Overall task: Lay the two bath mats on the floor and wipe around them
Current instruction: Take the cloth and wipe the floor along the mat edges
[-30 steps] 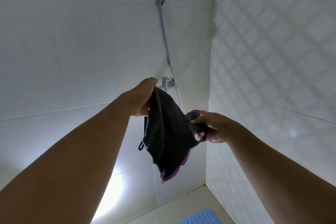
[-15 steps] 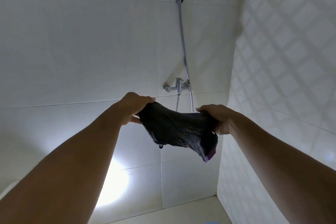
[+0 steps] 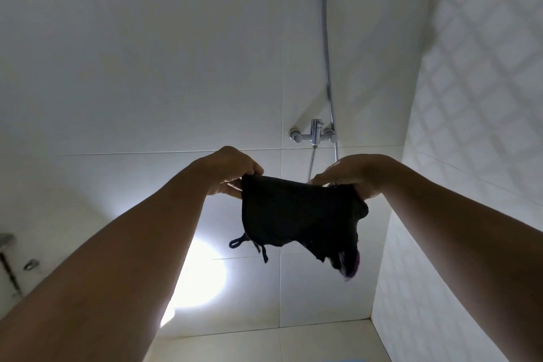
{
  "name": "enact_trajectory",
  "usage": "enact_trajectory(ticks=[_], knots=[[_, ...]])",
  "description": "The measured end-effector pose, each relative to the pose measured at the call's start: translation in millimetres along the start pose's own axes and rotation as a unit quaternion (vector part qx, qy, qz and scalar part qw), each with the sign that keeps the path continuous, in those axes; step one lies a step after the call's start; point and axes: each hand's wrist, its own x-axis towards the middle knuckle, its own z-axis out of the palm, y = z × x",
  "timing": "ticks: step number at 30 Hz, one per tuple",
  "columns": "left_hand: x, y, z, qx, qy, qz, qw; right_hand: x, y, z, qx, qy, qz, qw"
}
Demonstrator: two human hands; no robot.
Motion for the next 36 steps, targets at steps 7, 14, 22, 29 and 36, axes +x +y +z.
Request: enact_trajectory(ticks=[7,14,22,29,36], knots=[[0,-18,-27,0.089,-0.027,0.045,0.995,-8,-5,17,-0.196,-0.039,-0.028,0.979],[9,-45,-42,0.268,0.053,0.027,0.962,10,0,41,-0.362,0.103,-0.087,0.922],[-7,-44,-57,0.178,0.013,0.015,0.984,13,-18,69,-0.089,0.03,-0.104,0.99],[-14,-39,-65,0.038,-0.128,0.032,0.991,2,-69,94,0.089,-0.122,-0.11,0.982],[-12,-37,-72,0.097,-0.131,0.076,0.984,-3,-92,93,0.024,-0.088,-0.143,0.986]])
